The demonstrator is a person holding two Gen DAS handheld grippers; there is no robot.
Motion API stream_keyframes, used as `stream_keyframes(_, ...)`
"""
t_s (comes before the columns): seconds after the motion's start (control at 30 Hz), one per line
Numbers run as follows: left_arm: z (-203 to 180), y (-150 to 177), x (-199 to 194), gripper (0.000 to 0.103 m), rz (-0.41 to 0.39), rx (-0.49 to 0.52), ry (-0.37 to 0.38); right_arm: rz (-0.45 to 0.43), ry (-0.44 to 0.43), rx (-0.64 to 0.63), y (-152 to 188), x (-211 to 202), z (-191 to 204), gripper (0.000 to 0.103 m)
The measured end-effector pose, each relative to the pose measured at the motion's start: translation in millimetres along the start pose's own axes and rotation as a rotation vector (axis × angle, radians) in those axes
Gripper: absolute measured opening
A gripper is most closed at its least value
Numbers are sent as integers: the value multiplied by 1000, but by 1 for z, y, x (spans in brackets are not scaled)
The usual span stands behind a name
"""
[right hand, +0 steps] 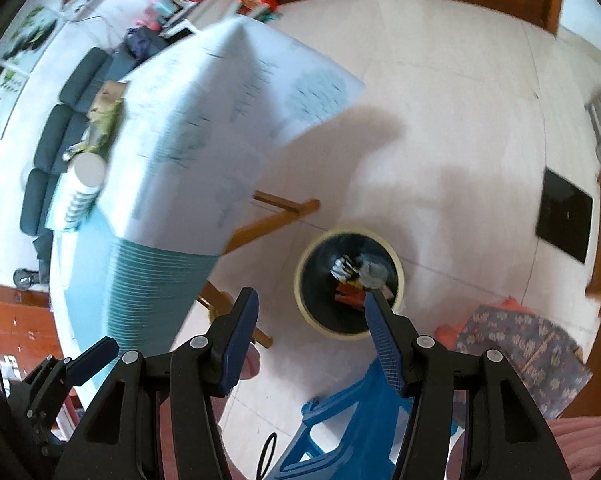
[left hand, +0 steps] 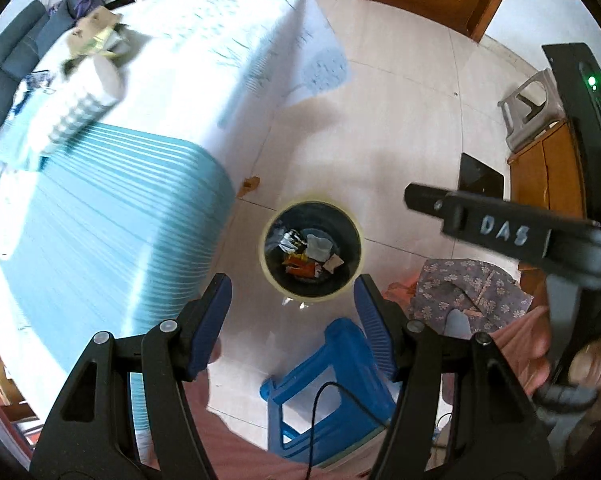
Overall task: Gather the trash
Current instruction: 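Swing both tools back over the table toward the remaining trash, then grasp the blue face mask with the left gripper while the right gripper grasps the plaid paper cup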
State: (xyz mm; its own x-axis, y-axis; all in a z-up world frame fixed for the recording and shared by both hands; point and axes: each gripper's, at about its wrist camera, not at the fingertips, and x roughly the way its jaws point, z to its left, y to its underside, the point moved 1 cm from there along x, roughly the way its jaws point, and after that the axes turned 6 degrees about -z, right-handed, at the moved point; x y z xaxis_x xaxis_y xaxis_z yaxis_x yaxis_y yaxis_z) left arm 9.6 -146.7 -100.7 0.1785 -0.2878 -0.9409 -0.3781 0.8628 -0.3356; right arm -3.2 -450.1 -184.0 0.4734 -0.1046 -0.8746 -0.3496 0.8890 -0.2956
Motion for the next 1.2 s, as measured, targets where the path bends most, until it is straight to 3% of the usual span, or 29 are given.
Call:
stream_keyframes(0.13,26,-3,-30,61,-28,-27,-11,-14,-40,-67,-7,-18,33,57)
stream_keyframes(0.37,107,-2,-69,61,-78,-123,-54,-22,-106,-203,-25,-37,114,57)
stream_keyframes(0.67,214,7,-113,61,-150,-249,-126,-17,-154,-346,-46,-32,218,57)
stream_keyframes(0.93,293,-18,-108,61,-185,-329,-77,-35,-169,-429,-76,-14,295,57)
stream_keyframes(1.2,333,-64,-63,61,-177,-369,10,18,-159,-344,-112,35,315,57)
